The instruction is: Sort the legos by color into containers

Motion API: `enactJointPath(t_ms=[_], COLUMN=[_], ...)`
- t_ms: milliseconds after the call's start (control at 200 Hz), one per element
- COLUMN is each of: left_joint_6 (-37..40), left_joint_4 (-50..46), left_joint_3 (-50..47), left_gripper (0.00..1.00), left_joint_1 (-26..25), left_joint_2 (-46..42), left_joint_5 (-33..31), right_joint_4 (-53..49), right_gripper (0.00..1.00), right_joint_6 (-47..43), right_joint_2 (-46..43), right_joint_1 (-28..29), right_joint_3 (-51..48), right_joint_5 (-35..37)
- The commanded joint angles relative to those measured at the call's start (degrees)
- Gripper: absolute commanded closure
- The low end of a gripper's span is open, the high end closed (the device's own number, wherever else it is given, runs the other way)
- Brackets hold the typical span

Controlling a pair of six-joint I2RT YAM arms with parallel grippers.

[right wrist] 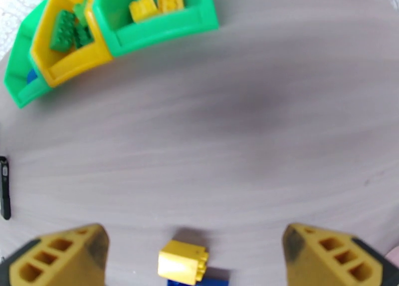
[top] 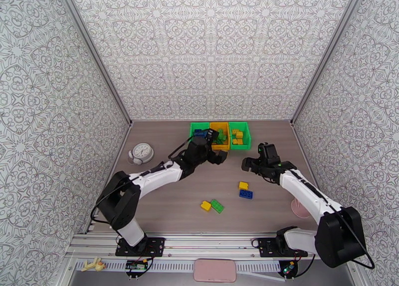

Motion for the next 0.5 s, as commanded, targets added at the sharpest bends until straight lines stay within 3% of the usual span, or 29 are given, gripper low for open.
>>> enactJointPath(t_ms=[0,115,210,370,495], left_joint_6=[3.7,3.6,6.1,7.3,7.4], left_joint_4=[5.5,6.9,6.3,6.4,6.4], left_joint_3=[-5.0,-9.9,-13.0,-16.5,-17.3], left_gripper=[0.0,0.0,0.0,0.0,0.0], left_joint_1=[-2.5,-5.3,-7.3,-11.3,-12.4], left_joint_2=[-3.2,-6.4,-7.6,-8.7,-9.2], left_joint_5=[2.7,3.4,8.4,7.4,4.8], right_joint_4=[-4.3,-6.3,-8.8,-10.3,-11.3], right_gripper=[0.06,0.06,0.06,0.06,0.16], right_joint_6=[2.0,1.9,1.9,1.9,2.4], right_joint_2=[1.5,3.4,6.1,10.8,13.5], right_joint_1=[0.0,0.4,1.0,4.3,6.3], right_joint_3=[-0.1,-0.1,0.2,1.7,3.6], right_joint_5=[-1.5,-2.6,-4.9,-6.0,-5.2])
